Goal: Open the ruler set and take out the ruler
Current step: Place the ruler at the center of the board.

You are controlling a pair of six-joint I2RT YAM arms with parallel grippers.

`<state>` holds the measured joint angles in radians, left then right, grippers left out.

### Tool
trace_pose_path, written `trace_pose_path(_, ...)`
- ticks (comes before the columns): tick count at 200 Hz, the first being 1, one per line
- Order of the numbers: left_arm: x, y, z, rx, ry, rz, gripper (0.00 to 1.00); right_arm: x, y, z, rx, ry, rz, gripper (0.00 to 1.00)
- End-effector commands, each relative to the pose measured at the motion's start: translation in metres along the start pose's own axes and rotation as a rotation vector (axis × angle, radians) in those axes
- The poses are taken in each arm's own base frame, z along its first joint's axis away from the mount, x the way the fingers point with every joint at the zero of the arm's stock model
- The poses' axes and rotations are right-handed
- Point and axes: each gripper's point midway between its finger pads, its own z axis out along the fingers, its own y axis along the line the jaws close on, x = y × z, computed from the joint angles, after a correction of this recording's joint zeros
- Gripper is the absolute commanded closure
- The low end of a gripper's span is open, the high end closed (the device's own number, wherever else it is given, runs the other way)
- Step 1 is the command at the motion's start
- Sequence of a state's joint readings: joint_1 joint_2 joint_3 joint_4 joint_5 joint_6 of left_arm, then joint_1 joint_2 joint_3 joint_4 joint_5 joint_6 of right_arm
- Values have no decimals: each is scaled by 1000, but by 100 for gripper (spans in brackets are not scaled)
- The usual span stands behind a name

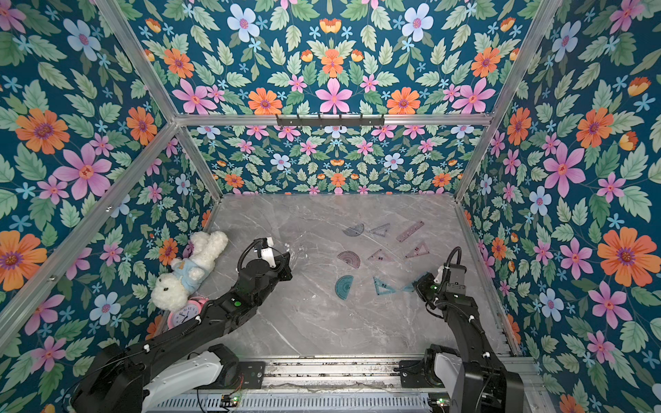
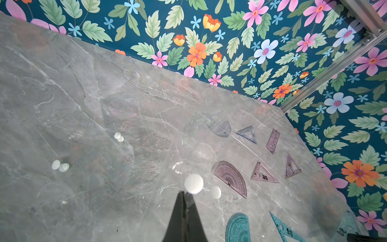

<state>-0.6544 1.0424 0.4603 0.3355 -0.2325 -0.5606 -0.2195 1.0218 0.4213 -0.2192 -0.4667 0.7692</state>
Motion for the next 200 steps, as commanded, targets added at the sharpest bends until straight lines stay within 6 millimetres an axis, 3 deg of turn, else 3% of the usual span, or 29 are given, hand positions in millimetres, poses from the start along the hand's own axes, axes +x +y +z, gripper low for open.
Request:
trace_pose_path(1, -2, -2, 0, 15, -7, -17, 100, -20, 10, 5, -33, -62, -3, 100)
trace_pose_path(73, 1, 4, -1, 12, 2, -15, 100, -49, 6, 27, -20, -95, 44, 100)
trace_pose_path(90, 1, 4, -1, 13, 2, -13, 100, -52, -2, 31, -10, -101, 72, 94)
trace_pose_path(117, 0, 5, -1, 10, 1, -12, 100, -51, -11, 33, 1, -106, 94, 75)
trace_pose_path(149, -3, 6, -2, -2, -4, -11, 100, -48, -25, 21, 90, -140, 92, 41)
trace_pose_path(177, -1, 16, 0, -63, 17, -16, 100, -47, -42, -3, 201, -217, 78, 26)
trace_pose_path(200, 9, 25, 5, -124, 75, -13, 100, -47, -42, -19, 212, -269, 36, 23)
